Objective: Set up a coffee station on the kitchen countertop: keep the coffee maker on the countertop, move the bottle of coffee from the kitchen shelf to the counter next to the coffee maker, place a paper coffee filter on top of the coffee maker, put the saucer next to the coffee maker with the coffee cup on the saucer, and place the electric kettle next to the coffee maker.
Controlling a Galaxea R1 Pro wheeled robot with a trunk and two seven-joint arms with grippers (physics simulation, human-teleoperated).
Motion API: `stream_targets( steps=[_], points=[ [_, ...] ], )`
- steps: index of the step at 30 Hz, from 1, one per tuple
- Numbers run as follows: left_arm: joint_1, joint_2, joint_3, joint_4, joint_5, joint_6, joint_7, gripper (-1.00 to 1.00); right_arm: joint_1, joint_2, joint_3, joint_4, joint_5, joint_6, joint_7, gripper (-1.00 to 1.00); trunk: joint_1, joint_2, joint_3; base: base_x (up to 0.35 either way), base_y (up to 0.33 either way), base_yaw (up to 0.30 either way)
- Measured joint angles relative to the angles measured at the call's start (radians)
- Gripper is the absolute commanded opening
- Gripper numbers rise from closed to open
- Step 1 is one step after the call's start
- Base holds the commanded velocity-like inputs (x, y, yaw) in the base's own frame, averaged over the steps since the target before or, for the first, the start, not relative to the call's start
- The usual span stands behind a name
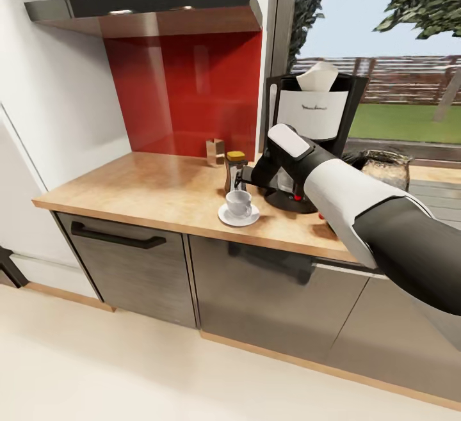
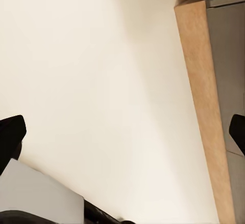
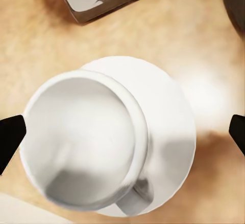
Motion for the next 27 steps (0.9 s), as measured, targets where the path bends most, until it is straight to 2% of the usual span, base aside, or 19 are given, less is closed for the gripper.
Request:
stream_targets(
  steps=[4,10,16,19,22,23,27],
  points=[
    [0.0,0.0,0.0,0.0,0.0,0.0,0.0,1.0,0.0,0.0,0.0,-0.004,0.0,0.0,0.0,1.0,-0.015,0.028,0.013,0.0,0.0,0.0],
    [0.0,0.0,0.0,0.0,0.0,0.0,0.0,1.0,0.0,0.0,-0.002,-0.062,-0.003,0.0,0.001,1.0,-0.038,0.07,0.031,0.0,0.0,0.0],
    [0.0,0.0,0.0,0.0,0.0,0.0,0.0,1.0,0.0,0.001,-0.002,-0.116,-0.007,0.0,0.002,1.0,-0.038,0.07,0.031,0.0,0.0,0.0],
    [0.0,0.0,0.0,0.0,0.0,0.0,0.0,1.0,0.001,0.001,-0.001,-0.164,-0.041,0.001,0.002,1.0,-0.038,0.07,0.031,0.0,0.0,0.0],
    [0.0,0.0,0.0,0.0,0.0,0.0,0.0,1.0,0.003,0.0,0.001,-0.23,-0.095,0.002,0.003,1.0,-0.038,0.07,0.031,0.0,0.0,0.0],
    [0.0,0.0,0.0,0.0,0.0,0.0,0.0,1.0,0.007,-0.001,0.002,-0.286,-0.141,0.001,0.004,1.0,-0.039,0.07,0.032,0.0,0.0,0.0],
    [0.0,0.0,0.0,0.0,0.0,0.0,0.0,1.0,0.043,-0.002,0.007,-0.454,-0.215,0.002,0.004,1.0,-0.038,0.07,0.031,0.0,0.0,0.0]
  ],
)
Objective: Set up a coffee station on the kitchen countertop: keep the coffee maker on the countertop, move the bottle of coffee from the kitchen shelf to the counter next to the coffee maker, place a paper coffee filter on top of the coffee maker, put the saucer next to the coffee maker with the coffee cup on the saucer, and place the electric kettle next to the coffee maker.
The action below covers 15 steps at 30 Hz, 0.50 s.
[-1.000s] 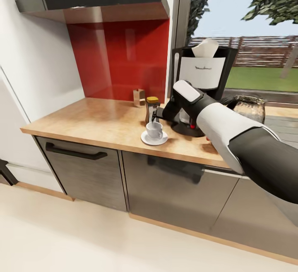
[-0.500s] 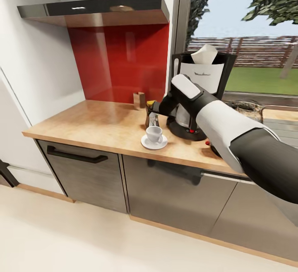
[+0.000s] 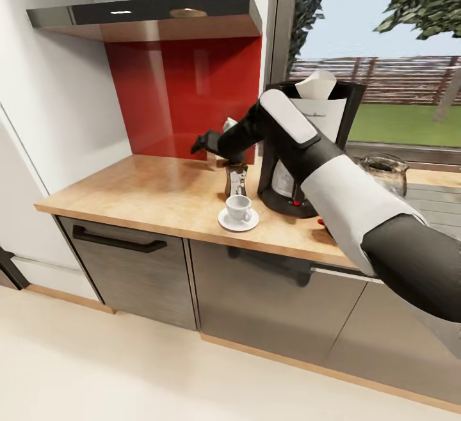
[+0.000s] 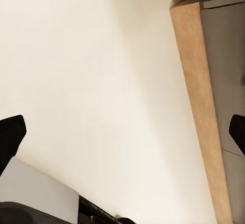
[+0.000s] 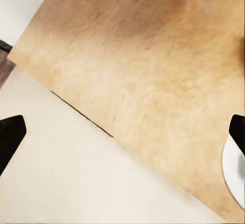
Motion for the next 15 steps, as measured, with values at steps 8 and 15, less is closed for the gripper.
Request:
stream_targets(
  steps=[8,15],
  points=[
    [0.0,0.0,0.0,0.0,0.0,0.0,0.0,1.0,0.284,-0.003,0.008,-0.625,-0.055,0.002,0.023,1.0,0.0,0.0,0.0,0.0,0.0,0.0],
    [0.0,0.002,0.0,0.0,0.0,0.0,0.0,1.0,0.506,-0.028,0.078,-0.772,-0.05,0.006,0.218,1.0,0.0,0.0,0.0,0.0,0.0,0.0]
  ],
)
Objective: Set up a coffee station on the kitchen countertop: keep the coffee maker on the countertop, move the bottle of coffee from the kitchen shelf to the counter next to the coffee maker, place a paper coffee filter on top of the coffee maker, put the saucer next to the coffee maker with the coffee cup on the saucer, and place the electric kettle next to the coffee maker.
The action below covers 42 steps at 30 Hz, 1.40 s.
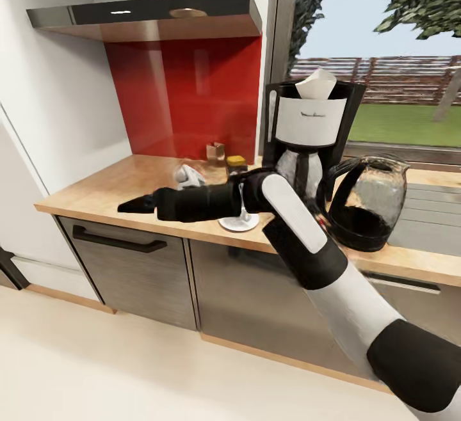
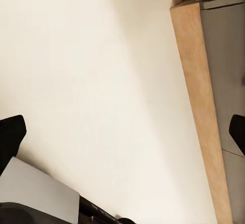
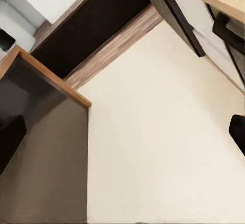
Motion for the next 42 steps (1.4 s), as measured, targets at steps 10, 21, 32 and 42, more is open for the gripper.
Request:
stream_targets(
  steps=[10,21,32,42],
  points=[
    [0.0,0.013,0.0,0.001,0.0,0.0,-0.002,1.0,0.222,-0.237,0.4,-0.037,0.618,-0.379,0.706,1.0,0.0,0.0,0.0,0.0,0.0,0.0],
    [0.0,-0.009,-0.004,-0.001,-0.001,0.0,-0.005,1.0,0.699,-0.603,0.494,0.23,0.904,-0.995,0.903,1.0,0.0,0.0,0.0,0.0,0.0,0.0],
    [0.0,-0.03,-0.002,0.0,0.0,-0.001,-0.004,1.0,0.75,-0.609,0.489,0.844,0.816,-1.123,1.132,1.0,0.0,0.0,0.0,0.0,0.0,0.0],
    [0.0,-0.031,-0.002,0.0,0.0,-0.001,-0.002,1.0,0.775,-0.486,0.481,1.435,0.736,-1.133,1.1,1.0,0.0,0.0,0.0,0.0,0.0,0.0]
  ],
)
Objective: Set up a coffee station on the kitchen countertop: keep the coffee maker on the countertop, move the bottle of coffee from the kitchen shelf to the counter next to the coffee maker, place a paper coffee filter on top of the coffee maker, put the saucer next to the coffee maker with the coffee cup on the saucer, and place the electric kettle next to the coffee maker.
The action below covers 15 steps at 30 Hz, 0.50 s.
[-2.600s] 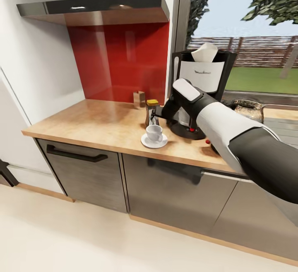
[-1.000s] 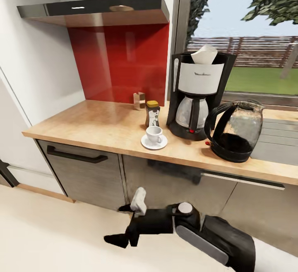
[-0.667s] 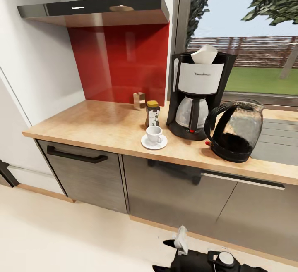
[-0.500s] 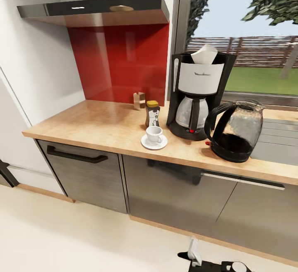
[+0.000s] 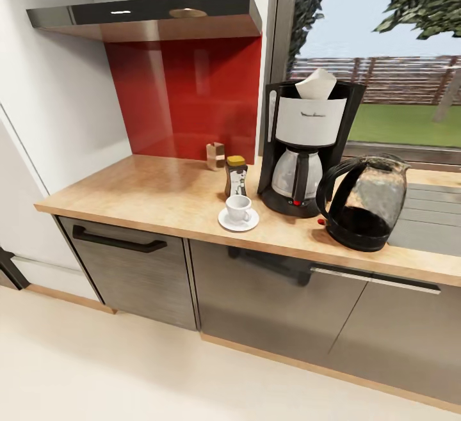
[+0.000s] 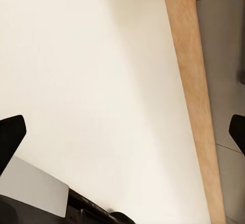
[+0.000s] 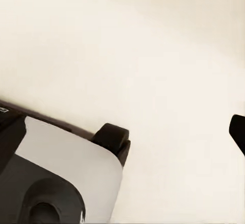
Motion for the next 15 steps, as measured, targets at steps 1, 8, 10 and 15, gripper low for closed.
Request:
stream_targets(
  steps=[1,8,10,15],
  points=[
    [0.0,0.0,0.0,0.0,0.0,0.0,0.0,1.0,0.0,0.003,-0.001,0.014,-0.027,-0.001,-0.03,1.0,0.0,0.0,0.0,0.0,0.0,0.0],
    [0.0,0.0,0.001,0.0,0.0,0.0,0.0,1.0,0.0,0.013,0.0,0.035,-0.108,-0.003,-0.371,1.0,0.0,0.0,0.0,0.0,0.0,0.0],
    [0.0,0.0,0.001,0.0,0.0,0.0,0.0,1.0,0.0,0.013,0.001,0.035,-0.11,-0.003,-0.396,1.0,0.0,0.0,0.0,0.0,0.0,0.0],
    [0.0,0.0,0.0,0.0,0.0,0.0,0.0,1.0,0.0,0.013,0.001,0.037,-0.11,-0.002,-0.437,1.0,0.0,0.0,0.0,0.0,0.0,0.0]
  ],
)
